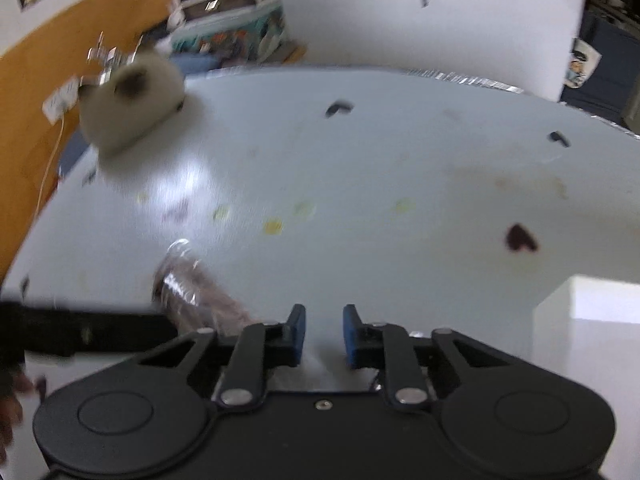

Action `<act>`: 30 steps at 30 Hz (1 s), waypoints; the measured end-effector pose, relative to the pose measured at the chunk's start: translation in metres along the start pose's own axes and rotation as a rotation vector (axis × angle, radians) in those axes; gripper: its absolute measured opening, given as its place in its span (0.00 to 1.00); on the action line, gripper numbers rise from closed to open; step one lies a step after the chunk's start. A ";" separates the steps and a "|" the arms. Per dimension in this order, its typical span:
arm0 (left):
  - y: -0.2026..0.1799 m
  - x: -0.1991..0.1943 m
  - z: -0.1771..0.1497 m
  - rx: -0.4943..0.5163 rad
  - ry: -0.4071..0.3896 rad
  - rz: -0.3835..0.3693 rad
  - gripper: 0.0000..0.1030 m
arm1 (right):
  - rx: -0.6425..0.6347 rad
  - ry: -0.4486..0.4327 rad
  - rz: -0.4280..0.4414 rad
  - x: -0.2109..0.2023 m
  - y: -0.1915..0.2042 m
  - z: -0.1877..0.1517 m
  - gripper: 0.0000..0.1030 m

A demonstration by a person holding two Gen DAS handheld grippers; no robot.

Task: Organize soft objects
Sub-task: 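Withdraw both tools from the tray toward the two clear cord bags, then grasp the clear bag of tan cord with the left tool while the right tool grasps the dark cord bag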

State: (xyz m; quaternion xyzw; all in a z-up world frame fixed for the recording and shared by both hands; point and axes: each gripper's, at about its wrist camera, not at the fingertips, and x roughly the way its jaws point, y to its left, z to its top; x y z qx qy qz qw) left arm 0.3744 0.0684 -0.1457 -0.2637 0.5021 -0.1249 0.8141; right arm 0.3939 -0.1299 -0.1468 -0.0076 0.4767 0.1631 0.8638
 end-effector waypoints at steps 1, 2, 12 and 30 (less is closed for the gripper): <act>0.001 0.002 0.002 0.001 0.001 0.010 0.99 | -0.008 0.004 0.009 0.000 0.004 -0.004 0.18; 0.002 0.004 0.004 -0.002 0.002 0.018 0.99 | -0.025 0.002 0.020 -0.002 0.008 -0.009 0.18; -0.024 0.017 0.003 0.199 0.022 0.109 0.98 | -0.023 0.031 0.127 -0.041 0.031 -0.046 0.18; -0.051 0.027 -0.025 0.500 0.026 0.249 0.50 | 0.157 -0.049 -0.098 -0.054 -0.020 -0.065 0.15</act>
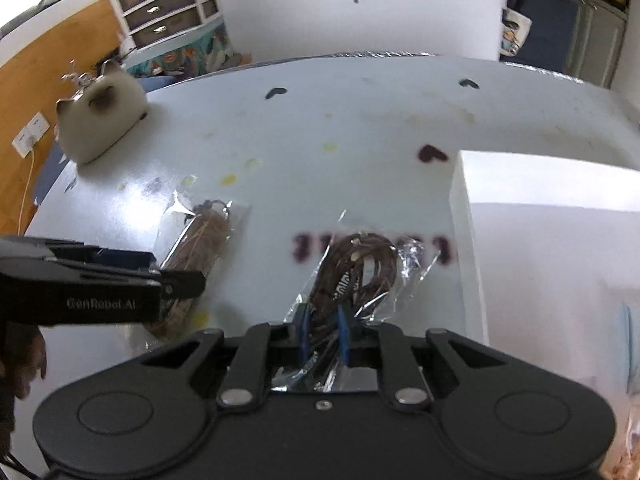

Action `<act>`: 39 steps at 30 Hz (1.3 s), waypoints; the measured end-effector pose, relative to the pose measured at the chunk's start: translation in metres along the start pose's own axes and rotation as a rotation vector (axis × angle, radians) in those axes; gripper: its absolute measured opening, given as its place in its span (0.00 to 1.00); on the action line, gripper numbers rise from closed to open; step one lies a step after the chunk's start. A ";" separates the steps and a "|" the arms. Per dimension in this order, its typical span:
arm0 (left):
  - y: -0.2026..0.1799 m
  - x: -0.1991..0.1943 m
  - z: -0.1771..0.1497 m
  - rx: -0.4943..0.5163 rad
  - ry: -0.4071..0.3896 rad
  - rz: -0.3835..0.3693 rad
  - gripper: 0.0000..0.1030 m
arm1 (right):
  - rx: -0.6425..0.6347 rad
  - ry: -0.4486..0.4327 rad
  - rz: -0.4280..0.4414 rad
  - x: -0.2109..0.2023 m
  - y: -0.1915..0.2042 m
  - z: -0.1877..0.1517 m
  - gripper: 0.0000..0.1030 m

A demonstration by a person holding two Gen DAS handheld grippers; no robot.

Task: Organize soft objects
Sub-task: 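Grasp the clear bag of tan cord with the left tool while the right tool grasps the dark cord bag, then carry both clear cord bags over the white tray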

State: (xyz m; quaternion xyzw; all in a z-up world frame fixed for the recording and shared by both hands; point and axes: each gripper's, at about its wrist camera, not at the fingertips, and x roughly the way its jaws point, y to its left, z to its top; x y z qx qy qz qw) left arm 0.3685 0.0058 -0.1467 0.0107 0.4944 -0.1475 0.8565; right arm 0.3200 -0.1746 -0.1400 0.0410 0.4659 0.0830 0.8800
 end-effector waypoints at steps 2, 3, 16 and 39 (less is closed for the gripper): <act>0.002 -0.002 -0.001 0.011 -0.005 0.001 0.48 | -0.022 0.000 -0.009 0.001 0.003 -0.001 0.15; 0.003 -0.002 -0.002 0.018 -0.007 -0.002 0.48 | -0.022 0.003 -0.012 0.001 0.003 0.000 0.15; 0.011 -0.008 -0.007 0.014 -0.008 -0.048 0.32 | 0.113 0.039 -0.057 -0.011 0.008 0.007 0.68; 0.008 -0.035 -0.020 -0.089 -0.052 -0.105 0.24 | 0.036 0.044 0.031 -0.013 0.020 -0.001 0.17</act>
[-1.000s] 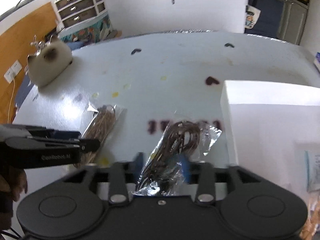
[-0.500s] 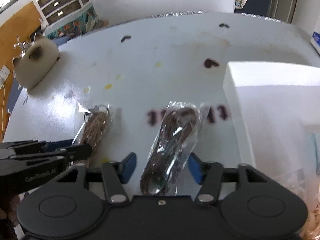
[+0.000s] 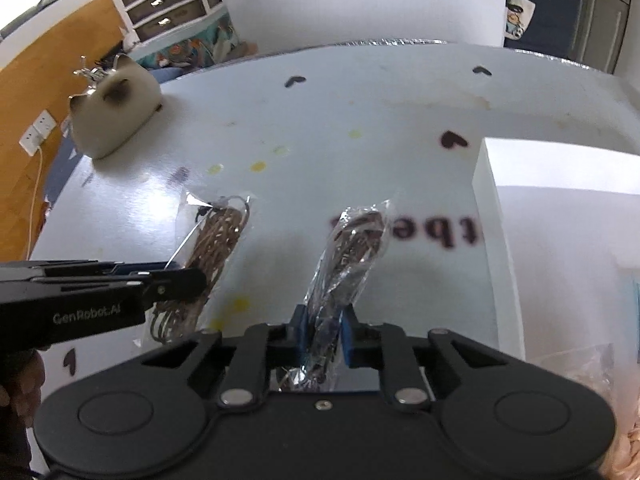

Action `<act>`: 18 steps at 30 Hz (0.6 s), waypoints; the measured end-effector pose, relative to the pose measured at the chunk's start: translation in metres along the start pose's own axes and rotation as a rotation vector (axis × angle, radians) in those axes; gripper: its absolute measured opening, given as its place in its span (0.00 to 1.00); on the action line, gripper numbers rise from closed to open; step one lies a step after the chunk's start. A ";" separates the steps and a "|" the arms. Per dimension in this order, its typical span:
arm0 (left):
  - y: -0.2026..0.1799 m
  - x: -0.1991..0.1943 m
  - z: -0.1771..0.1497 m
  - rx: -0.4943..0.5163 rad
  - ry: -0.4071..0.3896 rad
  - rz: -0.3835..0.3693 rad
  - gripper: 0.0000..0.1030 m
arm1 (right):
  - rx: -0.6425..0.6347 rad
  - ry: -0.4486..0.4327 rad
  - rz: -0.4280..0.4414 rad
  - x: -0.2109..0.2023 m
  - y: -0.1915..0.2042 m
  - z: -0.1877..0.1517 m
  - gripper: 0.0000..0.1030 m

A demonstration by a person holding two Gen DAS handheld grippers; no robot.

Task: Organize soft objects
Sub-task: 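Carry both clear cord bags over the white tray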

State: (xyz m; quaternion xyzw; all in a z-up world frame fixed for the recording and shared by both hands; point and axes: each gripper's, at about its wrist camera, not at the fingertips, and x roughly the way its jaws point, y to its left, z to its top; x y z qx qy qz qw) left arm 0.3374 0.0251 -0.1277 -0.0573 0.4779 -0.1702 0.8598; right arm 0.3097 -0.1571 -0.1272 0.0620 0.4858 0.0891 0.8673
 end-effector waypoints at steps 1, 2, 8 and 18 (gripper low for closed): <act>-0.001 -0.003 -0.001 -0.003 -0.006 0.000 0.24 | -0.003 -0.008 0.003 -0.004 0.000 -0.001 0.17; -0.001 -0.006 -0.002 -0.004 -0.011 0.000 0.24 | -0.004 -0.016 0.006 -0.006 0.000 -0.002 0.17; -0.009 -0.024 -0.009 -0.018 -0.049 0.002 0.24 | -0.009 -0.057 0.023 -0.026 -0.003 -0.008 0.16; -0.032 -0.048 -0.026 -0.084 -0.083 -0.002 0.24 | -0.029 -0.117 0.064 -0.061 -0.023 -0.018 0.16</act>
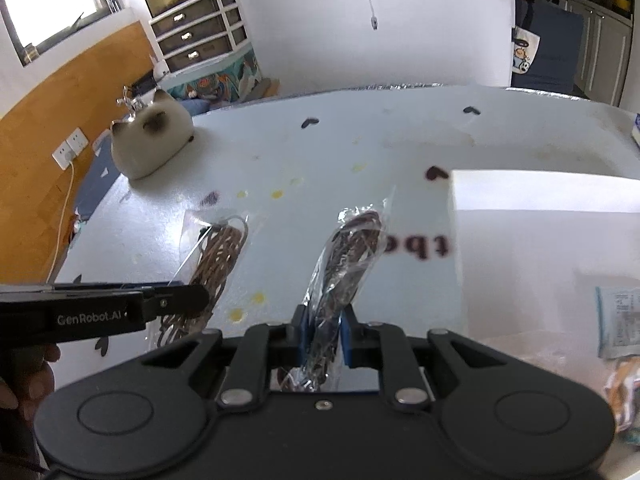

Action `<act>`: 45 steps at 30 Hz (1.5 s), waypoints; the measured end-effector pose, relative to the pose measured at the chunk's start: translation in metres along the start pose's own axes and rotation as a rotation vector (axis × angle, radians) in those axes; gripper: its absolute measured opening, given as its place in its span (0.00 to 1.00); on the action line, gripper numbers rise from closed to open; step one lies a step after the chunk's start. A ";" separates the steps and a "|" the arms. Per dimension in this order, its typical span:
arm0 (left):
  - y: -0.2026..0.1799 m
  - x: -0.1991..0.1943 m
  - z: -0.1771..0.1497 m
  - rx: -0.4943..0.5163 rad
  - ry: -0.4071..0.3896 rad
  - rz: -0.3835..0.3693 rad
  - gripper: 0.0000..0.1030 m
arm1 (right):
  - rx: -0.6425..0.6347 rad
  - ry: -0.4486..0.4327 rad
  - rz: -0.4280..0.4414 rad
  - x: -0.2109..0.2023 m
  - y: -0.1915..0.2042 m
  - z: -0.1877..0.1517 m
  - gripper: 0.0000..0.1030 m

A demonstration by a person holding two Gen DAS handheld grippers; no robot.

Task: Organize soft objects
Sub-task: 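Carry both clear cord bags over the white tray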

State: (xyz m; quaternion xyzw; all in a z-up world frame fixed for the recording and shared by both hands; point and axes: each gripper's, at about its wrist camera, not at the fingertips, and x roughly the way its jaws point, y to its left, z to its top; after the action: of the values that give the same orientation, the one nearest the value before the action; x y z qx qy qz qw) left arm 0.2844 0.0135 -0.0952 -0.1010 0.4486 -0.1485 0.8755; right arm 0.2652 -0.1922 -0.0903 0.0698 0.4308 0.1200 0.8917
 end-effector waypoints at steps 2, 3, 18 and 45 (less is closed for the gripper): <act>-0.009 -0.005 -0.001 -0.005 -0.016 0.002 0.24 | 0.000 -0.017 0.004 -0.010 -0.009 0.001 0.16; -0.014 -0.007 0.000 -0.006 -0.025 0.003 0.24 | 0.000 -0.025 0.006 -0.014 -0.014 0.002 0.16; -0.109 -0.006 0.008 -0.029 -0.121 -0.029 0.24 | -0.011 -0.089 0.021 -0.060 -0.099 0.019 0.16; -0.202 0.088 0.026 0.038 -0.136 -0.063 0.24 | 0.028 -0.062 -0.004 -0.053 -0.210 0.035 0.17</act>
State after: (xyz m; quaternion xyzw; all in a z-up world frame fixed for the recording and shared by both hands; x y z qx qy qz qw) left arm 0.3200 -0.2047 -0.0842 -0.1085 0.3817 -0.1773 0.9006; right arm 0.2931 -0.4090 -0.0767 0.0851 0.4045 0.1102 0.9039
